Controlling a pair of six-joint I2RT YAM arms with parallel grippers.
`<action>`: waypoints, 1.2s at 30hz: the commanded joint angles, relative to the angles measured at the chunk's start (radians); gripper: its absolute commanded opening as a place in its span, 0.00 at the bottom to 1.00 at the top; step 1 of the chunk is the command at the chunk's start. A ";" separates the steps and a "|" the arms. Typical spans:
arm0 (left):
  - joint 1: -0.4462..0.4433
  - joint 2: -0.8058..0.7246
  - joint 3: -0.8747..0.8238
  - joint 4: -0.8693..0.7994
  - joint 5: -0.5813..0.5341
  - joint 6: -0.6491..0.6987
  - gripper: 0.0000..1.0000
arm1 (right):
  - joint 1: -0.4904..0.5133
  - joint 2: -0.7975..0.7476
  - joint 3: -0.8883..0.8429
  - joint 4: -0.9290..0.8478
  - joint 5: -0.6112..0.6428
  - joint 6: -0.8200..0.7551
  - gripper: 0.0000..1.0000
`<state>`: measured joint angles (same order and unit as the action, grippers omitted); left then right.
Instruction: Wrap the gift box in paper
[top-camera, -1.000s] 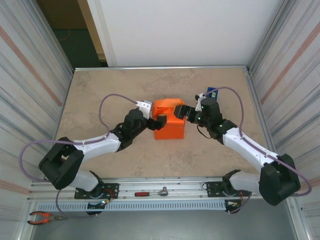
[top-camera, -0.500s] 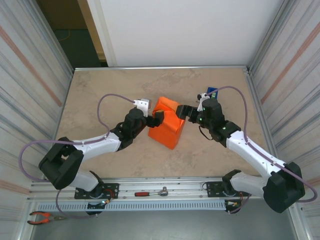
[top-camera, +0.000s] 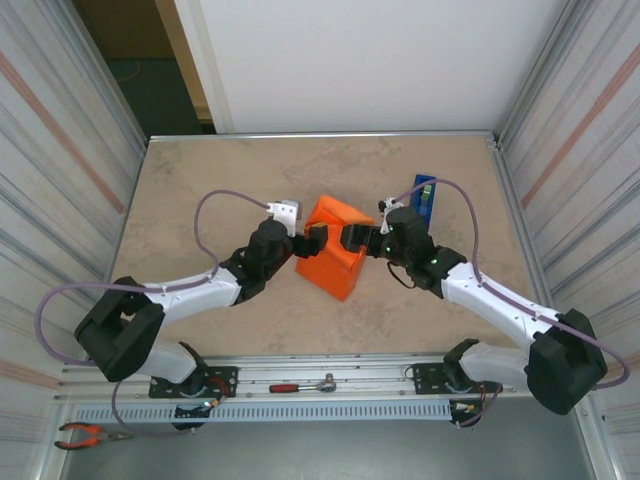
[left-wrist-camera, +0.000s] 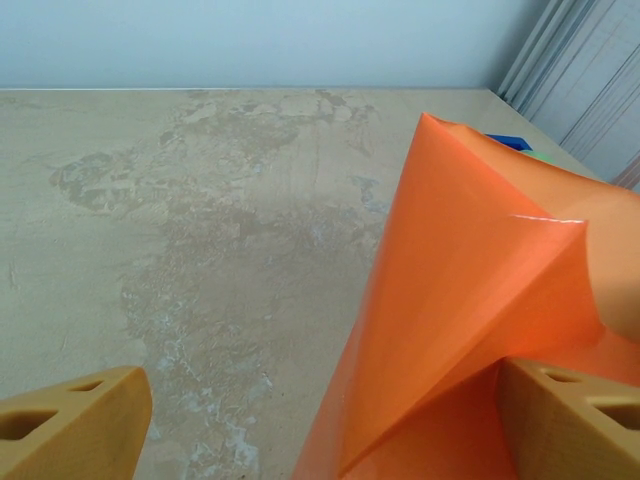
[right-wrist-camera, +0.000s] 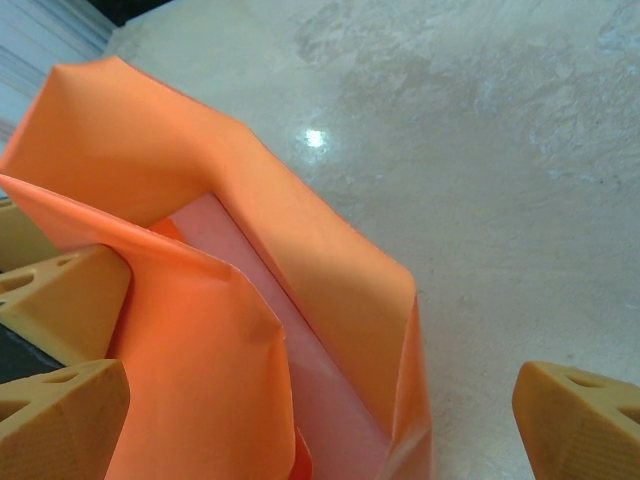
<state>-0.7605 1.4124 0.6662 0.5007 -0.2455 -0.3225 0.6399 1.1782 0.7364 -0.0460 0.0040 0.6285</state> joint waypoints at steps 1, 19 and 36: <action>-0.007 -0.020 -0.039 -0.040 -0.039 -0.011 0.88 | 0.048 0.024 0.007 0.023 0.074 0.038 0.96; -0.025 -0.166 -0.169 -0.004 -0.098 -0.064 0.90 | 0.039 0.194 0.108 0.113 0.038 -0.108 0.63; 0.027 -0.124 -0.009 -0.078 0.081 0.131 0.97 | 0.026 0.192 0.109 0.113 -0.004 -0.115 0.63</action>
<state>-0.7486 1.2572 0.6041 0.4461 -0.2085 -0.2562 0.6670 1.3762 0.8288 0.0521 0.0059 0.5297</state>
